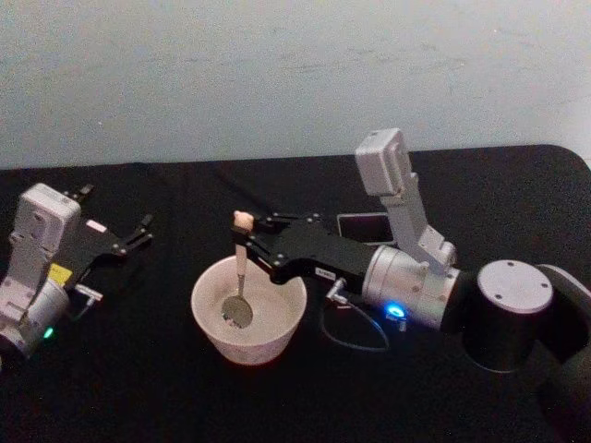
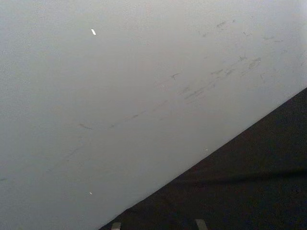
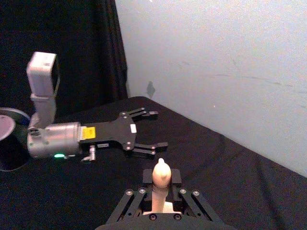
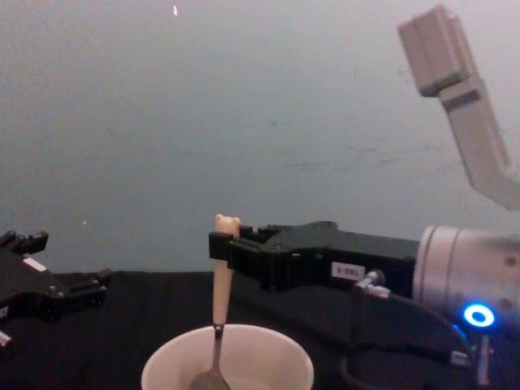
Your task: Pick up the stirring spoon with one hand, stir inside the cup, then place it back in its original position.
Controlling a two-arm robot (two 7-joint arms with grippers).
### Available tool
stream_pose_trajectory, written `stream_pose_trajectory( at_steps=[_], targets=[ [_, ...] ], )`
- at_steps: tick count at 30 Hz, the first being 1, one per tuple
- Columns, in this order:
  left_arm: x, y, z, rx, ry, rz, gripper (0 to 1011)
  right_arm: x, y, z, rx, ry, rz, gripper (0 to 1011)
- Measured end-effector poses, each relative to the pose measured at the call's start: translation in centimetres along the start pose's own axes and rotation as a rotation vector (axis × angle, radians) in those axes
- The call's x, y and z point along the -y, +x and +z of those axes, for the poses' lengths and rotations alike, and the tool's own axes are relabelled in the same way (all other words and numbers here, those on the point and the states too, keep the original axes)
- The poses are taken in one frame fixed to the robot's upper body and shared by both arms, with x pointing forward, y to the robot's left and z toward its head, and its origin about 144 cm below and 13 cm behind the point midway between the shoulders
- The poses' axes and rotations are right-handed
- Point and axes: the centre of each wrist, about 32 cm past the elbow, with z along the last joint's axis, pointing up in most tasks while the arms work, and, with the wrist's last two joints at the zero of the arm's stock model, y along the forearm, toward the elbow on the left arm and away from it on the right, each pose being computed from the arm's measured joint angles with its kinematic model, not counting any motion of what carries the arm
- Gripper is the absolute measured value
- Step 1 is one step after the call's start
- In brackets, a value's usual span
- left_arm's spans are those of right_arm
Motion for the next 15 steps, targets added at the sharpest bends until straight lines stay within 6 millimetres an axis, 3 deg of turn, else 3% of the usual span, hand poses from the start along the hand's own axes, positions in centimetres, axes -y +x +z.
stream_pose_trajectory(
  at_steps=[6,15],
  targets=[
    [0.0,0.0,0.0,0.0,0.0,0.0,1001,-1.0,0.4,-0.1,0.006,-0.002,-0.03,218],
    [0.0,0.0,0.0,0.0,0.0,0.0,1001,-0.4,1.2,0.9,-0.02,0.024,-0.078,218]
  ],
)
